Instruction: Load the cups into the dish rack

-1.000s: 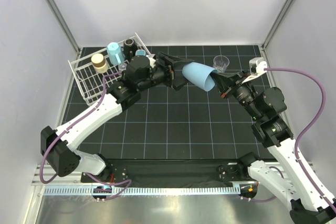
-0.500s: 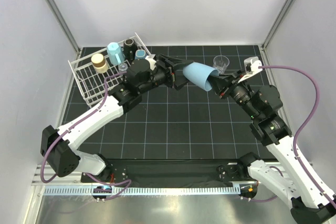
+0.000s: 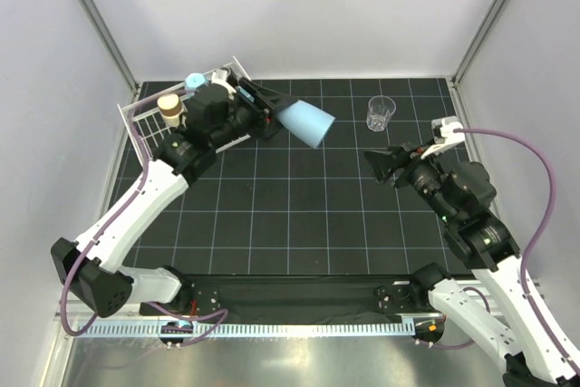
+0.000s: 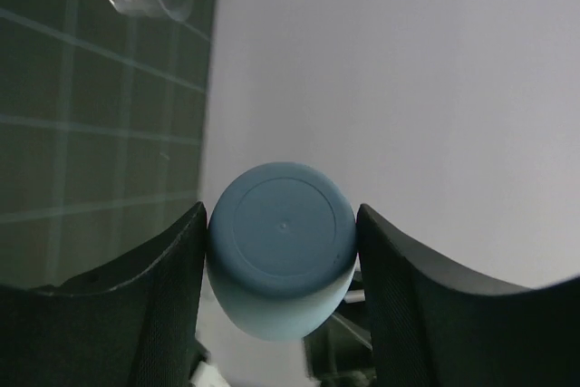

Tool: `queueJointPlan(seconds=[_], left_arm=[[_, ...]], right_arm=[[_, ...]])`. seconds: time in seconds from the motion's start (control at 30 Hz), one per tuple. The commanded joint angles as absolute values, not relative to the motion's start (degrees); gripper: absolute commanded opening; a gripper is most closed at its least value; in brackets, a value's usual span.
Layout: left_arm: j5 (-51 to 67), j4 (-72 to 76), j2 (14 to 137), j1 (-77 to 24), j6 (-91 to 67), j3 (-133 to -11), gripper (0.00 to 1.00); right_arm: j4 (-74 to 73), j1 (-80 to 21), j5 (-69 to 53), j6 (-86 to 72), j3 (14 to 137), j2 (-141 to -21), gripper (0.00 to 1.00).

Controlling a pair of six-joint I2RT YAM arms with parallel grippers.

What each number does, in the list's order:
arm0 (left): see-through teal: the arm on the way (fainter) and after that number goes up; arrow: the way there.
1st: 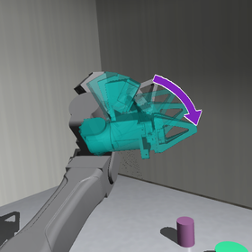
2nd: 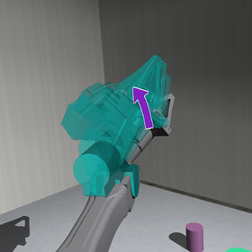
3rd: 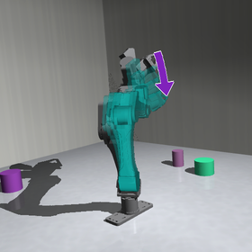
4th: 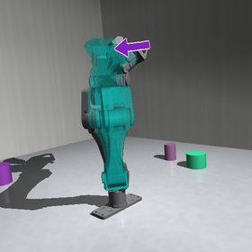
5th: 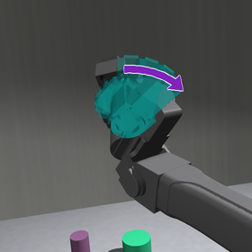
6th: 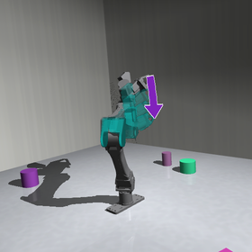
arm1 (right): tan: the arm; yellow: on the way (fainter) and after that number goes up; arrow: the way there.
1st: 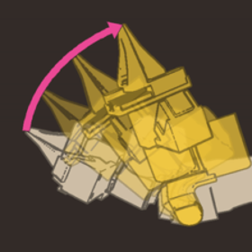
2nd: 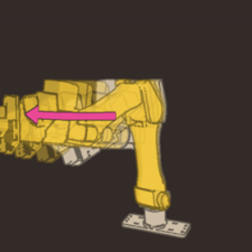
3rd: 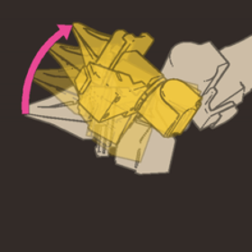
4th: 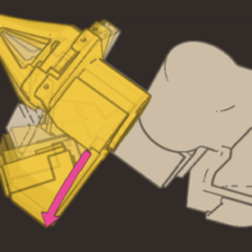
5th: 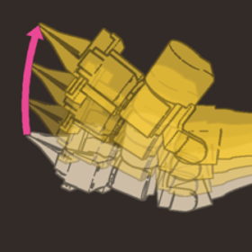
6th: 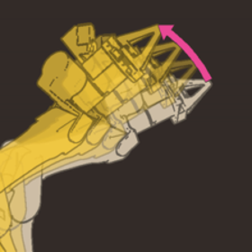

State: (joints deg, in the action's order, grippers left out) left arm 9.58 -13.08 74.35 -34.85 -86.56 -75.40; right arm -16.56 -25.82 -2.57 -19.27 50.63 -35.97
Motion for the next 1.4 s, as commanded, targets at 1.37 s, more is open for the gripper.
queueJointPlan(seconds=[1.37], left_arm=[[-36.66,8.61,88.06,-8.53,-21.26,-62.75,0.0]], right_arm=[[-45.35,-26.19,10.81,-16.79,60.2,-26.46,0.7]])
